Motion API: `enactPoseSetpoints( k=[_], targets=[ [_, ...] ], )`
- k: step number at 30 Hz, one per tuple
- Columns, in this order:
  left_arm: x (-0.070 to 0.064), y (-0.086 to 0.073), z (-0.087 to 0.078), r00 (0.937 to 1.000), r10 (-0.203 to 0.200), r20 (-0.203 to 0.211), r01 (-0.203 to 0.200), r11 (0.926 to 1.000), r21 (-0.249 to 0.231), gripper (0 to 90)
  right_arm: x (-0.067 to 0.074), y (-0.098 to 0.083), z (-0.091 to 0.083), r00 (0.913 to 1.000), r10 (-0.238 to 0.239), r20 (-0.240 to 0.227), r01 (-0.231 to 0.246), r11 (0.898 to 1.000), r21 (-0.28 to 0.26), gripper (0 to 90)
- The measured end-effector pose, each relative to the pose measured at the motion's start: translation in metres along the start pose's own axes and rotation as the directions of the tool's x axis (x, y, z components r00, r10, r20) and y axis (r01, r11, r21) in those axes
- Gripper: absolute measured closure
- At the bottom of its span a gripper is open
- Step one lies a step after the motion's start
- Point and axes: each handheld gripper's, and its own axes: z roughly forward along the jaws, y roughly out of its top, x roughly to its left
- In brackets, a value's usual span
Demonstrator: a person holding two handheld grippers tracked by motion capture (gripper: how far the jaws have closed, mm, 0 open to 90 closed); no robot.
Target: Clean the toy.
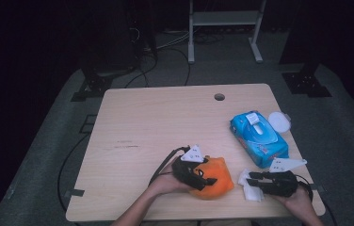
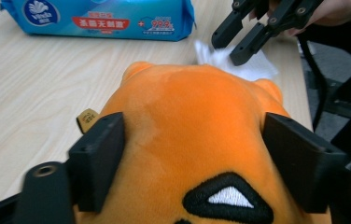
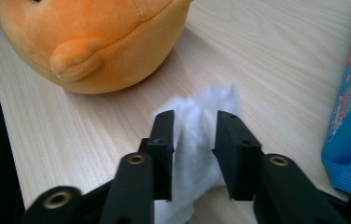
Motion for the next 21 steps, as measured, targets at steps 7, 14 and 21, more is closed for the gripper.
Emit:
enactPoseSetpoints(
  k=[7,14,21],
  targets=[
    [-0.004,0.003,-0.002,0.9991,0.025,-0.034,-0.024,0.9996,0.014,34.4,0.000,0.001,0.000,0.9999,0.011,0.004,-0.011,1.000,-0.028,47.8],
    [-0.007,0.008,-0.005,0.9983,0.029,-0.051,-0.028,0.9996,0.009,44.0,-0.002,0.001,-0.005,0.9988,0.044,0.022,-0.042,0.996,-0.078,37.0],
    [0.001,0.011,-0.009,0.9998,0.003,-0.018,-0.004,0.9999,-0.013,49.7,-0.001,0.001,-0.011,0.9979,0.052,0.039,-0.045,0.988,-0.145,32.8]
  ],
)
